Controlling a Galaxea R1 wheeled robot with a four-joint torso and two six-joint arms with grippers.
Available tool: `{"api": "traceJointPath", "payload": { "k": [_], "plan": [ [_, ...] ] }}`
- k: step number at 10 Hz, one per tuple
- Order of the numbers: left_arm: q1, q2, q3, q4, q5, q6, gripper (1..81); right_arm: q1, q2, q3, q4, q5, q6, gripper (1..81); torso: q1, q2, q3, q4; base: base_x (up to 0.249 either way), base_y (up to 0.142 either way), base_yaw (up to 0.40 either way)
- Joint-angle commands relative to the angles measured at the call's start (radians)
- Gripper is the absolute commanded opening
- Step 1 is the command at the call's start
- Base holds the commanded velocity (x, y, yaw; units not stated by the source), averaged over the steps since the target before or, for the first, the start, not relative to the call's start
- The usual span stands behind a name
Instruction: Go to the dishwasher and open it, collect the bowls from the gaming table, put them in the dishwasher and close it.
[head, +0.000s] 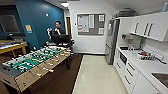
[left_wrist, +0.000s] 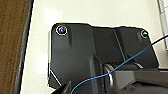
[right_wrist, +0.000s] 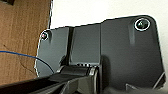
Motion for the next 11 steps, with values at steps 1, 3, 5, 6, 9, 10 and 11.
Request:
{"api": "traceJointPath", "payload": {
  "k": [1,3,5,6,9,10,11],
  "plan": [
    [-0.041,-0.016,0.0,0.014,0.044,0.008,81.1,0.048,-0.005,0.008,-0.003,-0.049,-0.004,81.1,0.0,0.0,0.0,0.0,0.0,0.0,0.353],
    [-0.04,-0.011,0.0,0.014,0.045,0.008,81.1,0.044,-0.003,0.008,-0.003,-0.049,-0.005,81.1,0.0,0.0,0.0,0.0,0.0,0.0,0.352],
    [-0.04,-0.01,-0.001,0.014,0.045,0.008,81.1,0.044,-0.003,0.009,-0.005,-0.049,-0.005,81.1,0.0,0.0,0.0,0.0,0.0,0.0,0.353],
    [-0.04,-0.013,-0.001,0.014,0.045,0.008,81.1,0.044,-0.005,0.009,-0.005,-0.042,-0.005,81.1,0.0,0.0,0.0,0.0,0.0,0.0,0.353],
    [-0.04,-0.018,-0.001,0.016,0.047,0.008,81.1,0.05,0.003,0.018,-0.003,-0.047,-0.004,81.1,0.0,0.0,0.0,0.0,0.0,0.0,0.352],
    [-0.041,-0.018,-0.003,0.016,0.047,0.008,81.1,0.051,0.009,0.017,-0.001,-0.05,-0.005,81.1,0.0,0.0,0.0,0.0,0.0,0.0,0.353],
    [-0.04,-0.016,-0.003,0.017,0.047,0.008,81.1,0.053,0.006,0.016,-0.005,-0.05,-0.005,81.1,0.0,0.0,0.0,0.0,0.0,0.0,0.353]
  ]
}}
